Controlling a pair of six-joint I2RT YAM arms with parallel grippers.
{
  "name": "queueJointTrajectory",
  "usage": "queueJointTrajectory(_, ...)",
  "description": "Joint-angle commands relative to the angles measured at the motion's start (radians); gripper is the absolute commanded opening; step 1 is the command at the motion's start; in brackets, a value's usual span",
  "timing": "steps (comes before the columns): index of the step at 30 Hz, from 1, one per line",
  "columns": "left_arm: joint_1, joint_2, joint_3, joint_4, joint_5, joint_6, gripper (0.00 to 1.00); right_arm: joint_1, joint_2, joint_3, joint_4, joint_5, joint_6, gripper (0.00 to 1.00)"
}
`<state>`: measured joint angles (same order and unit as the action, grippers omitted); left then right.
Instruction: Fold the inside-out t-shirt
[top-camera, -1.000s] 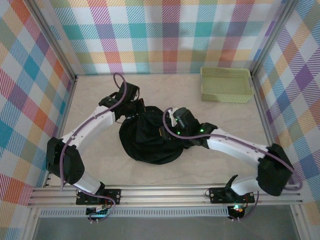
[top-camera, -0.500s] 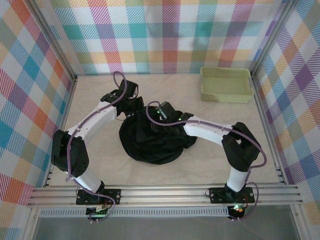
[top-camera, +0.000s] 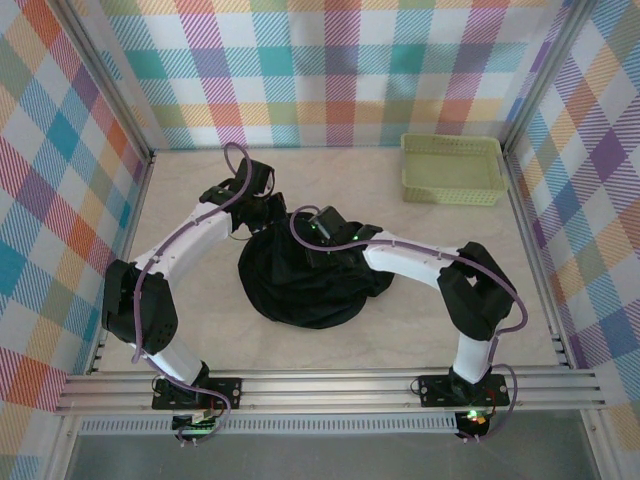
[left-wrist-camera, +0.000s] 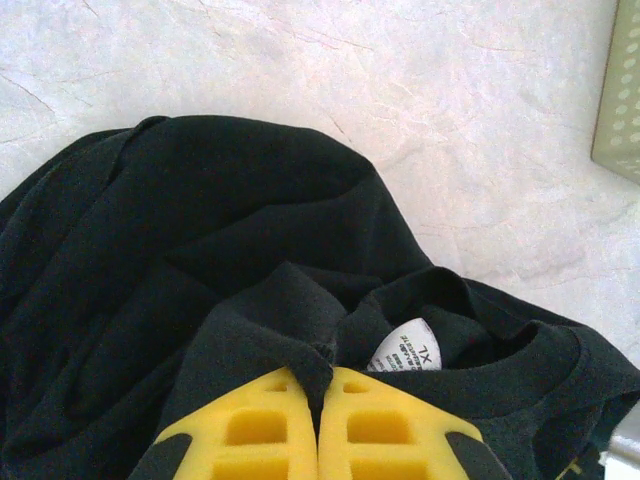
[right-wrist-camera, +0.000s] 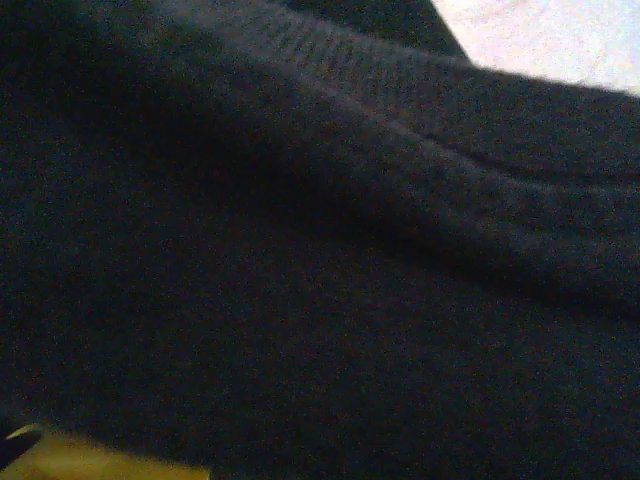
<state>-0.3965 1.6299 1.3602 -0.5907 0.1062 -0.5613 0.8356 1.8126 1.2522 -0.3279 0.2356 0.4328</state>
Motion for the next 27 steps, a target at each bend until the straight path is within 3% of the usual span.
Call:
queueJointTrajectory(1, 0.009, 0.013, 0.036, 0.023, 0.016, -0.002, 0.0, 0.008, 0.045, 0.025, -0.018, -0.034, -0.013, 0.46)
queueJointTrajectory(4, 0.008, 0.013, 0.035, 0.022, 0.021, -0.003, 0.0, 0.012, 0.05, 0.05, -0.028, -0.025, -0.02, 0.32)
queueJointTrajectory(9, 0.008, 0.009, 0.024, 0.019, 0.015, 0.003, 0.0, 0.023, 0.011, 0.074, -0.047, 0.002, -0.053, 0.01)
queueJointTrajectory(19, 0.009, 0.017, 0.019, -0.009, -0.011, 0.018, 0.0, 0.034, -0.156, 0.03, -0.037, -0.012, -0.075, 0.0)
queueJointTrajectory(27, 0.009, 0.097, 0.054, -0.135, -0.083, 0.052, 0.0, 0.042, -0.428, -0.219, 0.064, -0.079, -0.064, 0.0)
